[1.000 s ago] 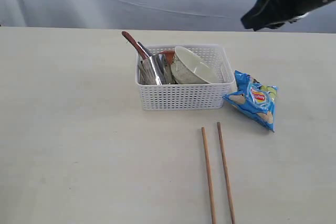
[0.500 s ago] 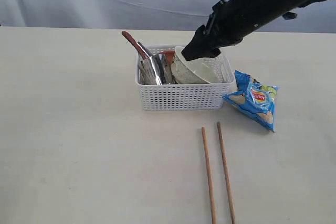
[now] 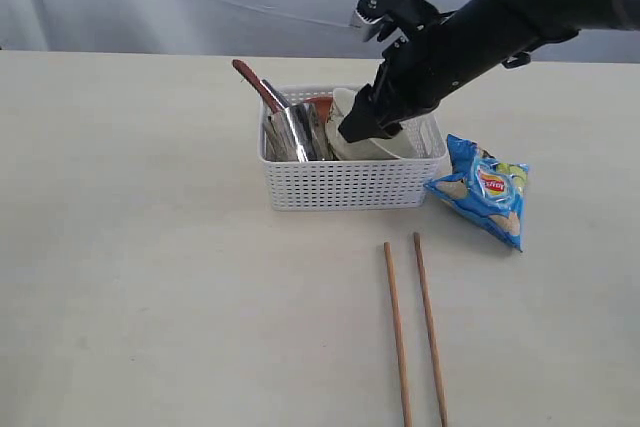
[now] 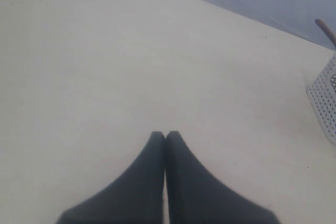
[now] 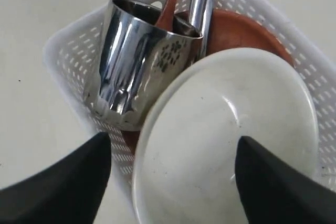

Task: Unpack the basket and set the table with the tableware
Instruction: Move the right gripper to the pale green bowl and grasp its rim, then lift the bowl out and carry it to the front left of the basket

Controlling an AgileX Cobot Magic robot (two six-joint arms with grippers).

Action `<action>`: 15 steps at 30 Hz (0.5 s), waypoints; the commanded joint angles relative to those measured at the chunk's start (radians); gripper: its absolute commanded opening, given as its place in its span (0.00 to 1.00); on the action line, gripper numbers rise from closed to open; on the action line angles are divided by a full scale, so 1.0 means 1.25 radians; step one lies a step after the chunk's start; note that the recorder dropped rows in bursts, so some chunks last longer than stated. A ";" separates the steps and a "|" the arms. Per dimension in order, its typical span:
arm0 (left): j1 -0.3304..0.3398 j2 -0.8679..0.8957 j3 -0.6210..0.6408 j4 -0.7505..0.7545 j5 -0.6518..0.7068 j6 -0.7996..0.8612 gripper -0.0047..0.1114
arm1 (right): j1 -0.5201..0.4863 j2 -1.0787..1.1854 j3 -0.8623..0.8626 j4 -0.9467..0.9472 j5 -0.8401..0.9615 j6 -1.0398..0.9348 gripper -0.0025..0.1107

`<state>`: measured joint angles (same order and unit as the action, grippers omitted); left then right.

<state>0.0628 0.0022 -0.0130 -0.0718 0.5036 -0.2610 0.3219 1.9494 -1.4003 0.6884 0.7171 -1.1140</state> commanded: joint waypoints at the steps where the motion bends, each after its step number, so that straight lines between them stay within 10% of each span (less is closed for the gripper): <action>1: -0.004 -0.002 0.005 -0.003 -0.004 -0.001 0.04 | 0.000 0.020 -0.005 0.002 -0.012 -0.007 0.59; 8: -0.004 -0.002 0.005 -0.003 -0.004 -0.001 0.04 | 0.000 0.045 -0.005 0.004 -0.046 -0.007 0.55; 15: -0.004 -0.002 0.005 -0.003 -0.004 -0.001 0.04 | 0.000 0.044 -0.005 0.016 -0.043 -0.007 0.18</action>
<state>0.0628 0.0022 -0.0130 -0.0718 0.5036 -0.2610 0.3219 2.0056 -1.4003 0.7000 0.6757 -1.1168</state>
